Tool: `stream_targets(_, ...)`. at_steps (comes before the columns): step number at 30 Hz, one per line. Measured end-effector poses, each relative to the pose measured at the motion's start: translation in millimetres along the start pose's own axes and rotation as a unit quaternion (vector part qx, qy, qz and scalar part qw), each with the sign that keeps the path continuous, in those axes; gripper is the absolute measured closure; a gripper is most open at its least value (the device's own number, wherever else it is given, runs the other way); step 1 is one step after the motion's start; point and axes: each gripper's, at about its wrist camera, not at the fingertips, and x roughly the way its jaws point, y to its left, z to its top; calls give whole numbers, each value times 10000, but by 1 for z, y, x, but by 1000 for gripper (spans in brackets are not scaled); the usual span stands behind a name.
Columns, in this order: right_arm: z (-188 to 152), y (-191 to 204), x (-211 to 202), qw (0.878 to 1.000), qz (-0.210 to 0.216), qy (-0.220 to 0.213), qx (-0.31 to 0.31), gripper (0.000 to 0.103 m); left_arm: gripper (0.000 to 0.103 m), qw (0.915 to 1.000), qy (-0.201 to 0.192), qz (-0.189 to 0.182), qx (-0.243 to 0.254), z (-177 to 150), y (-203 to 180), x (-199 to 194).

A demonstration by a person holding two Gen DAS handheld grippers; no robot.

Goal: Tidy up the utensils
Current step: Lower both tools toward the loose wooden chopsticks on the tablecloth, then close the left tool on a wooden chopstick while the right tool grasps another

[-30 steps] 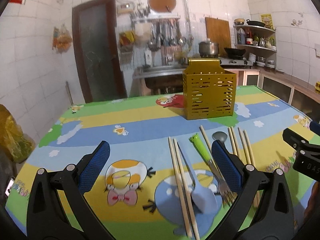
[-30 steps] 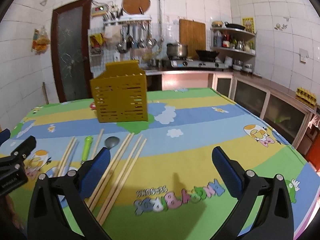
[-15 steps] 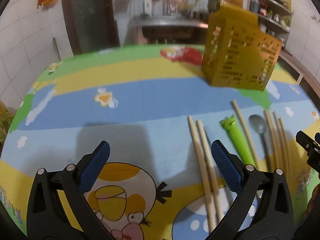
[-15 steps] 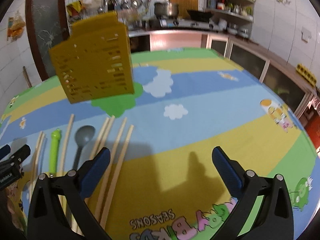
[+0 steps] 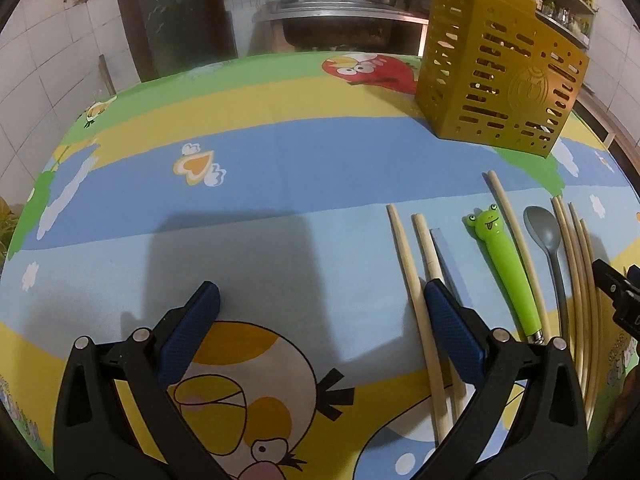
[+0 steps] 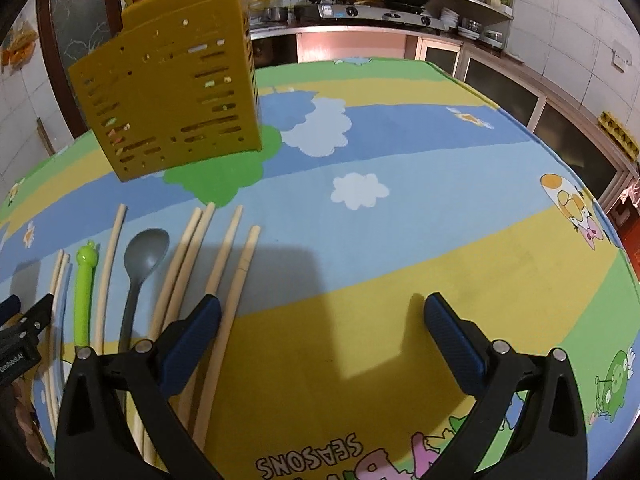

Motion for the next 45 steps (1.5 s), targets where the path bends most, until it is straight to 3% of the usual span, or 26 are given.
stream_targets(17,3,-5,8,9999,110,85,79,3,4,10000,14,-33,-28,3,2,3)
stream_targets(28,2,-1,4,9998,-78,52,175,7,6,10000,-10,-51,-54,2,2,2)
stream_targets(32,0,9,-2,9999,-46,-53,109,29,17,10000,-40,-78,-27,1,-2,-3)
stream_targets(36,0,15,-6,9997,-26,-133,218,53,36,9999,-28,-121,112,1,-12,-8)
stream_targets(41,-1,22,-8,9997,-100,-126,182,66,50,9998,77,-167,51,7,-16,-7)
stream_targets(45,2,28,-7,9998,-172,-87,105,79,70,9995,222,-205,-22,14,-16,-5)
